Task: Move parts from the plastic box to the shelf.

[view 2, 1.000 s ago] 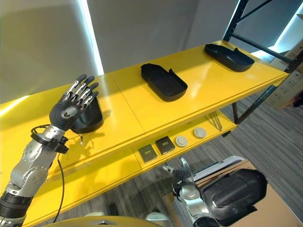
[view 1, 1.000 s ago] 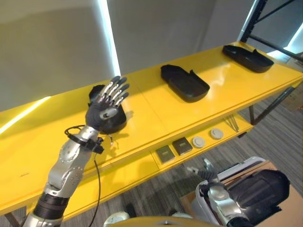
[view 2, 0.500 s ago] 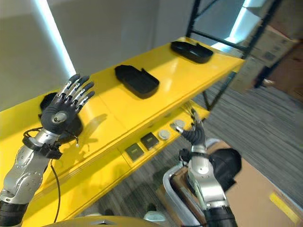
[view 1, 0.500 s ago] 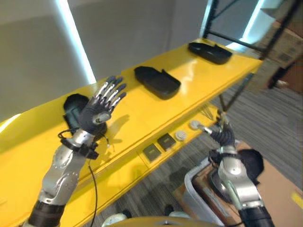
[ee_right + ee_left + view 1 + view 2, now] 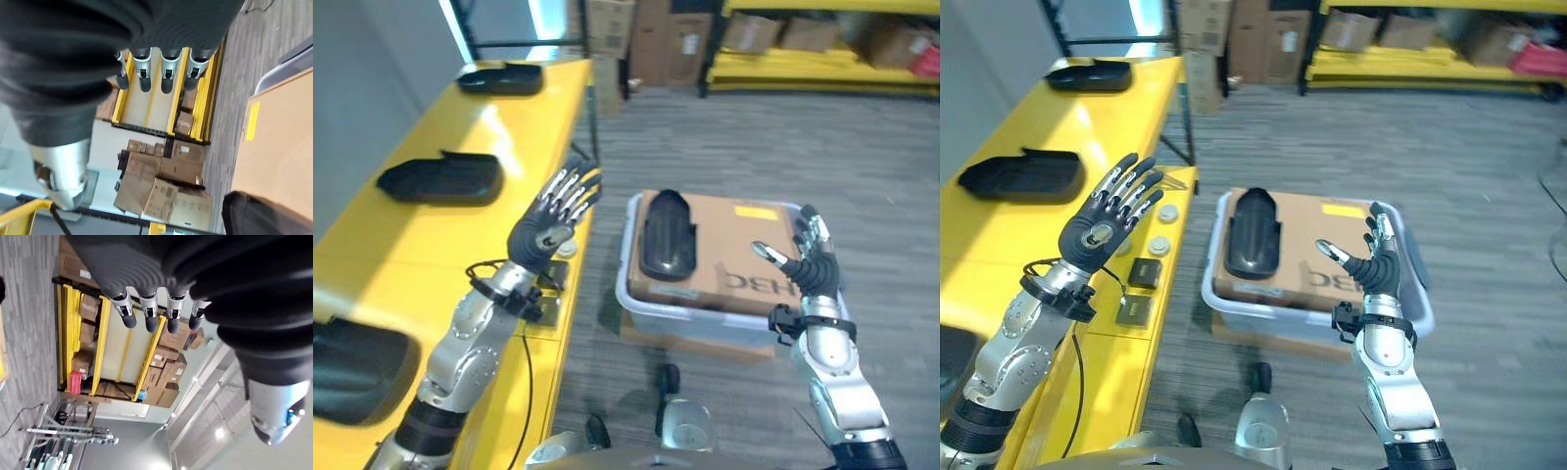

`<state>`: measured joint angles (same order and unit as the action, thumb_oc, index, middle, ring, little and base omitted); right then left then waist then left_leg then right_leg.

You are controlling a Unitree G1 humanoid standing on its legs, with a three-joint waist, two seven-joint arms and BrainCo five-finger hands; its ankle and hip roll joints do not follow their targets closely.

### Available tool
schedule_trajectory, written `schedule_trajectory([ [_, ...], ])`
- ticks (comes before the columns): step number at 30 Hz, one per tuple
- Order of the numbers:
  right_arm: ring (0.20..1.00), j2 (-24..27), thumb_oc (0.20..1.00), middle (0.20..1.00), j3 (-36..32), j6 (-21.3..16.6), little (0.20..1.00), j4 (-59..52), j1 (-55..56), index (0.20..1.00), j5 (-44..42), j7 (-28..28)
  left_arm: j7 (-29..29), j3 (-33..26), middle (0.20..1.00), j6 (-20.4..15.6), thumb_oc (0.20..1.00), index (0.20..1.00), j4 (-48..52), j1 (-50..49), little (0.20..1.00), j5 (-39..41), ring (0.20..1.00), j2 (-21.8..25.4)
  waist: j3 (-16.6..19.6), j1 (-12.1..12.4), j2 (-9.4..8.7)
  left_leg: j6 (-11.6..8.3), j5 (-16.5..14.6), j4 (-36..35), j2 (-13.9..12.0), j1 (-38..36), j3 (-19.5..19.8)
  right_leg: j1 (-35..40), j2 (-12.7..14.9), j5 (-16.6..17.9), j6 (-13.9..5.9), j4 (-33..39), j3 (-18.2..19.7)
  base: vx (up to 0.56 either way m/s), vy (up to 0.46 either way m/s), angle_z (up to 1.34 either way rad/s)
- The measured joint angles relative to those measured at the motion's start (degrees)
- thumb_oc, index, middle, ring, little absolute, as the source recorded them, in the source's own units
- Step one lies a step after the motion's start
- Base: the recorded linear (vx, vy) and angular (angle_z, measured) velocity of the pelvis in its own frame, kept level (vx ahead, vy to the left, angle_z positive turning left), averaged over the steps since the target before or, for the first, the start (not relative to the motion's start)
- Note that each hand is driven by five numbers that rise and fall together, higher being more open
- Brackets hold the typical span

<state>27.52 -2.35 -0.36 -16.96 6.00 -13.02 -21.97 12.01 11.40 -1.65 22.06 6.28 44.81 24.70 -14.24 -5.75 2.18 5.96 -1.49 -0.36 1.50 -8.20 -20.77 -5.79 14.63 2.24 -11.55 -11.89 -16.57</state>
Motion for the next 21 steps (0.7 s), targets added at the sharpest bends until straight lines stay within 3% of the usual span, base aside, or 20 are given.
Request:
schedule_trajectory([
  [3,1.0,-0.18,1.0,1.0,1.57,0.02,1.0,0.08,-2.5,1.0,-0.08,-1.16,-0.69,0.18,1.0,-0.11,1.0,1.0,-0.23,1.16,1.0,0.0,1.0,0.04,-0.4,1.36,0.84,-1.42,0.7,-0.19,-2.6,0.29,-1.95,3.21,1.18,-0.84,0.07,-3.52,-0.58,-0.02,-0.152,-0.58],
  [4,1.0,-2.11,1.0,1.0,5.24,0.02,1.0,0.34,-6.8,1.0,-0.04,-2.47,-2.18,2.09,1.0,-0.45,1.0,1.0,-0.24,2.63,1.0,-0.05,1.0,0.43,-0.26,2.89,0.48,-4.6,1.68,0.06,-5.41,0.21,-3.64,10.42,3.39,-0.94,1.88,-1.93,-4.25,-0.03,-0.323,-0.61],
  [5,1.0,-3.26,1.0,1.0,6.55,0.02,1.0,0.39,-8.4,1.0,-0.04,-2.45,-2.55,2.71,1.0,-0.59,1.0,1.0,-0.16,3.23,1.0,-0.08,1.0,1.05,-0.2,3.62,-0.37,-6.09,1.89,0.74,-5.26,0.56,-3.49,12.21,2.51,-1.11,1.14,1.06,-4.03,-0.01,-0.451,-1.13],
  [6,1.0,-2.89,1.0,1.0,7.42,-0.2,1.0,3.59,-12.38,1.0,-0.05,-2.42,-3.95,3.13,1.0,-0.71,1.0,1.0,-0.51,3.13,1.0,-0.32,1.0,0.73,-0.2,3.94,1.15,-8.6,2.78,0.35,-6.61,0.92,0.56,12.87,-1.11,-2.04,2.4,5.47,-5.29,0.06,-0.68,-0.78],
  [9,1.0,-2.06,1.0,1.0,7.56,0.19,1.0,4.08,-10.22,1.0,-0.06,-2.14,-4.23,2.18,1.0,-1.3,1.0,1.0,0.31,0.94,1.0,-0.61,1.0,-0.12,0.46,3.11,1.4,-12.08,4.53,-0.91,-11.99,-1.03,-2.73,16.43,-8.33,1.3,5.47,16.53,-4.31,0.12,-0.444,-0.93],
  [11,1.0,-0.05,1.0,1.0,3.72,0.32,1.0,1.49,-5.04,1.0,-0.06,-1.99,-4.24,-0.01,1.0,-1.03,1.0,1.0,0.39,-1.39,1.0,-0.57,1.0,-1.35,0.71,1.47,1.65,-11.76,6.33,-2.99,-13.89,-2.48,-2.7,16.54,-10.87,1.21,6.01,16.68,-2.73,0.14,-0.378,-0.41],
  [14,1.0,1.82,1.0,1.0,1.44,0.51,1.0,2.19,-3.19,1.0,-0.04,-0.64,-4.48,-0.09,1.0,-1.04,1.0,1.0,0.42,-1.81,1.0,-0.61,1.0,-3.57,1.1,0.39,1.32,-12.63,6.77,-1.18,-14.27,-1.55,-2.38,16.9,-10.87,0.55,6.33,16.7,-3.21,0.12,-0.292,0.09],
  [16,1.0,2.08,1.0,1.0,1.32,0.64,1.0,2.14,-2.94,1.0,0.05,0.22,-6.42,-0.31,1.0,-1.15,1.0,1.0,0.33,-2.55,1.0,-0.62,1.0,-3.52,1.56,1.94,0.6,-12.58,6.77,1.48,-14.52,-0.02,-2.39,16.27,-10.5,0.92,6.86,16.69,-2.9,0.03,-0.074,-0.09],
  [21,1.0,5.57,1.0,1.0,1.58,1.14,1.0,4.87,-8.73,1.0,2.19,0.74,-8.99,-1.22,1.0,-4.13,1.0,1.0,-1.76,-4.56,1.0,-1.22,1.0,-3.1,1.57,4.96,0.95,-12.6,6.72,8.03,-14.19,4.96,1.07,14.81,-8.5,2.06,7.75,16.67,-2.87,0.04,0.081,-0.01],
])
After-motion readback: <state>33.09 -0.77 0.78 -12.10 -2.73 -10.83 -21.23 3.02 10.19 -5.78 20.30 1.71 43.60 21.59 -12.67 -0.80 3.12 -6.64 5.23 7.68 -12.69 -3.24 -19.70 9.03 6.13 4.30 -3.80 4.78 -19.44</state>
